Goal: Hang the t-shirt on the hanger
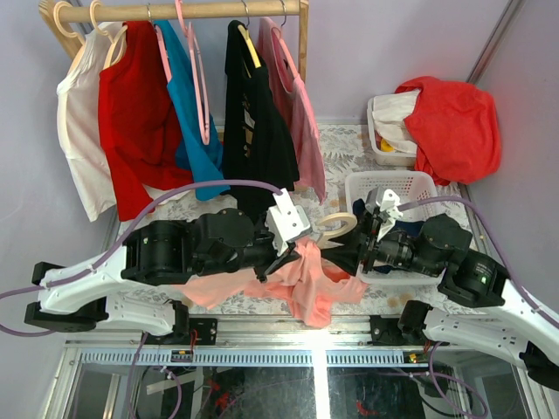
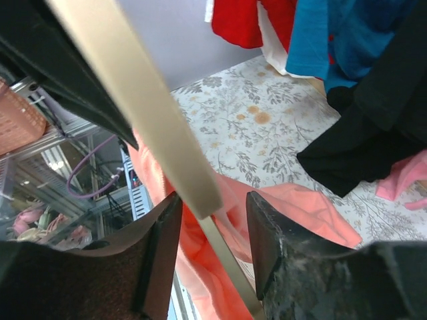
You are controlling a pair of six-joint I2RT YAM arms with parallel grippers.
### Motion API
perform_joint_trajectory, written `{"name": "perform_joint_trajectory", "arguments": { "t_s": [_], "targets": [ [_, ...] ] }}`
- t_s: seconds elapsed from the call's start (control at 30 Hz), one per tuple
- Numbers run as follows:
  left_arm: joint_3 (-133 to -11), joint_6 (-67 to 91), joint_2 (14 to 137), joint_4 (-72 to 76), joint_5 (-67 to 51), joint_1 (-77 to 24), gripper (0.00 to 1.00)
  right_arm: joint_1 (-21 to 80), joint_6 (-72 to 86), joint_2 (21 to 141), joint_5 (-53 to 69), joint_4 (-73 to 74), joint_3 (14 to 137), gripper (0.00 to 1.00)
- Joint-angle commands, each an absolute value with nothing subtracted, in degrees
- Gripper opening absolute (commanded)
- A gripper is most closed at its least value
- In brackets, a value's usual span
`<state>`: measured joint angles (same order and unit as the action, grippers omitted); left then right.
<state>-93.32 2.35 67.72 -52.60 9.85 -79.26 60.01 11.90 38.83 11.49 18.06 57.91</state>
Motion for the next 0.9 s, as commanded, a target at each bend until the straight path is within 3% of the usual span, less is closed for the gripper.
{"name": "perform_joint_trajectory", "arguments": {
  "t_s": [0.0,0.33,0.6,0.87],
  "targets": [
    [-93.8,4.0,64.8,-43.0,16.8,-78.2,0.00,60.0,14.7,39.2,2.8,25.3,61.1,0.50],
    [-95.1,3.7,64.7,-43.6,16.5,-78.2,0.00,60.0,18.8,35.3,-14.0,40.7,69.5,0.64],
    [-95.0,4.2,63.1,-43.8,17.1,-78.2,0.00,60.1,24.1,37.0,-21.9,49.6,72.1,0.65],
    [-98.1,4.3,63.9,-44.6,17.2,-78.2,0.00,60.0,31.6,36.1,-23.0,47.2,65.5,0.65]
  ]
}}
